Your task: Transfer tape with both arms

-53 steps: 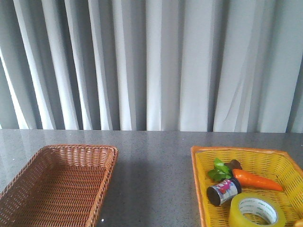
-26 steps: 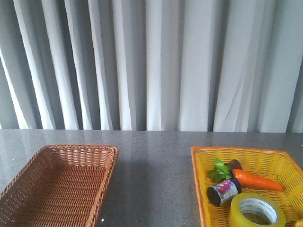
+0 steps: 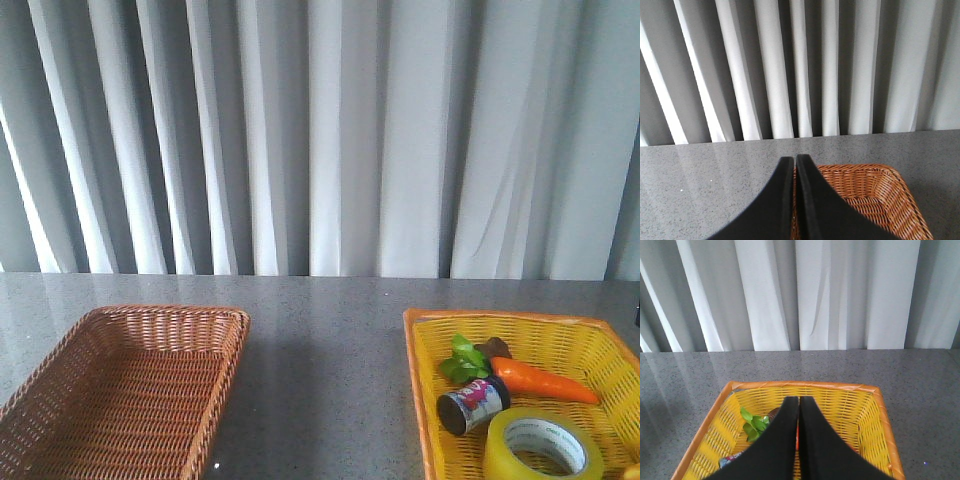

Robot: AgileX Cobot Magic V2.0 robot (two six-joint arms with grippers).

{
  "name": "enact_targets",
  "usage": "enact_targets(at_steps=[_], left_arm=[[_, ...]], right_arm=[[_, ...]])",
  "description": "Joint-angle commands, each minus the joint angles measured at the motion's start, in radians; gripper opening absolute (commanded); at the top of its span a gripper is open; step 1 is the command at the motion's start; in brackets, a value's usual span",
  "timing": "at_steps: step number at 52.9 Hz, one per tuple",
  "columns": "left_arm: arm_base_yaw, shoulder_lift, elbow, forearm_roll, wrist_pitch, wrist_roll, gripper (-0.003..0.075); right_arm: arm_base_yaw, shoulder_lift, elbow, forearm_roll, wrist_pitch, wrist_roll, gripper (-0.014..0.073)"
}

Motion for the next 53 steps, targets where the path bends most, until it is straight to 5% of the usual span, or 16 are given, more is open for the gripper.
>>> enact_targets(at_steps=[1, 15, 23, 34, 41, 53], left_arm=[[-0.004, -0.008, -0.034, -0.010, -0.062, -0.027, 0.0000], [-0.004, -0.005, -0.034, -0.007, -0.118, -0.050, 0.0104], [-0.004, -0.001, -0.034, -0.045, -0.114, -0.052, 0.0333], [-0.004, -0.001, -0.034, -0.052, -0.121, -0.052, 0.0650], [-0.004, -0.001, -0.034, -0.052, -0.120, -0.052, 0.0680], [-0.004, -0.001, -0.034, -0.052, -0.123, -0.052, 0.0632]], right_arm=[[0.000, -0.010, -0.037, 0.004, -0.091, 0.000, -0.0008], [0.000, -0.010, -0.037, -0.012, -0.042, -0.098, 0.0052], [0.000, -0.013, -0.045, -0.009, -0.044, -0.108, 0.0178], [0.000, -0.013, -0.045, -0.009, -0.041, -0.108, 0.0463], [0.000, -0.013, -0.045, 0.018, -0.043, -0.104, 0.0568], [0.000, -0.013, -0.045, 0.096, -0.094, -0.101, 0.0566]])
